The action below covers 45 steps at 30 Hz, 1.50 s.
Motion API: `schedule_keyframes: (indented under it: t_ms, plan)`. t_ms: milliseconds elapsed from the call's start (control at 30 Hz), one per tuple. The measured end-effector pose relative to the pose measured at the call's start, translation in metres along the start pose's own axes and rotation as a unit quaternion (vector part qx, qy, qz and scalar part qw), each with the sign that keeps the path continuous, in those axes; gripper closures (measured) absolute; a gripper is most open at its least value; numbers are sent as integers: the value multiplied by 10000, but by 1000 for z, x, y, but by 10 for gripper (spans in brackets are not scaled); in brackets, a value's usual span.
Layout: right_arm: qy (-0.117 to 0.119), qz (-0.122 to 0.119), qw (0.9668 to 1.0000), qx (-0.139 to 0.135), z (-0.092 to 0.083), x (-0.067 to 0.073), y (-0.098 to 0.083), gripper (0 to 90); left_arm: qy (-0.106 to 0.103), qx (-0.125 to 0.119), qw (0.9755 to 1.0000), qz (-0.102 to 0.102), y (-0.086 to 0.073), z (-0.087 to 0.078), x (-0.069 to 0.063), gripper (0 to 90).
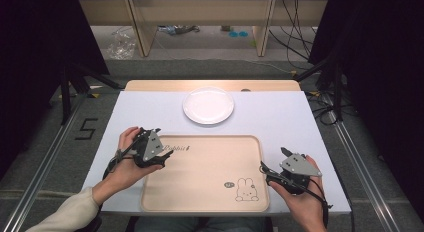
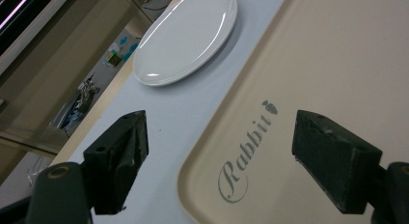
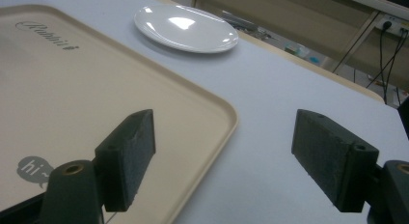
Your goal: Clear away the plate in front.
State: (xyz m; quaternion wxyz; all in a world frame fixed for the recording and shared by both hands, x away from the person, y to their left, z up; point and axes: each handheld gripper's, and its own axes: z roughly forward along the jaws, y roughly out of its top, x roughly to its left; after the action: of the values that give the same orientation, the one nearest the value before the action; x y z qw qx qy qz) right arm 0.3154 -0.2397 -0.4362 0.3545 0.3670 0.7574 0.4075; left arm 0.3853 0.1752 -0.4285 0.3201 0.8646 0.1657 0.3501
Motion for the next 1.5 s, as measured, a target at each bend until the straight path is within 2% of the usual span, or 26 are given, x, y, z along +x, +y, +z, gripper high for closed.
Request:
schedule_keyframes:
  t_ms: [133,267,333,500,633,667,700,867,933,1100,1133,1367,1500]
  plan:
    - [-15,-13,10000,-22,0,0,0,245,-27,27,9998,189,11,10,-3,221]
    - [-23,20,10000,-43,0,1,0,245,33,81,9986,523,24,22,-4,236]
    - [4,17,10000,-9,0,1,0,245,-5,76,9986,525,27,25,-4,240]
    - [46,74,10000,23,0,1,0,246,50,140,9969,777,40,40,-3,259]
    - [23,25,10000,-9,1,1,1,247,30,150,9969,773,46,48,-1,270]
    - [23,25,10000,-9,1,1,1,247,55,152,9967,801,48,50,0,270]
    - [30,14,10000,11,1,1,1,247,67,229,9954,929,53,55,1,276]
    - [32,37,10000,-12,1,1,0,248,29,259,9949,976,60,69,2,284]
    - [41,40,10000,-7,1,1,0,249,37,310,9936,1088,66,80,3,288]
    - [32,44,10000,-29,2,1,0,249,-46,351,9934,1092,73,96,4,298]
    - [39,50,10000,-24,2,1,0,250,-70,443,9921,1169,76,104,4,302]
    - [59,62,10000,-30,2,1,0,252,-164,607,9899,1272,81,126,6,319]
    - [69,59,10000,-20,2,1,0,251,-164,771,9875,1363,82,143,11,327]
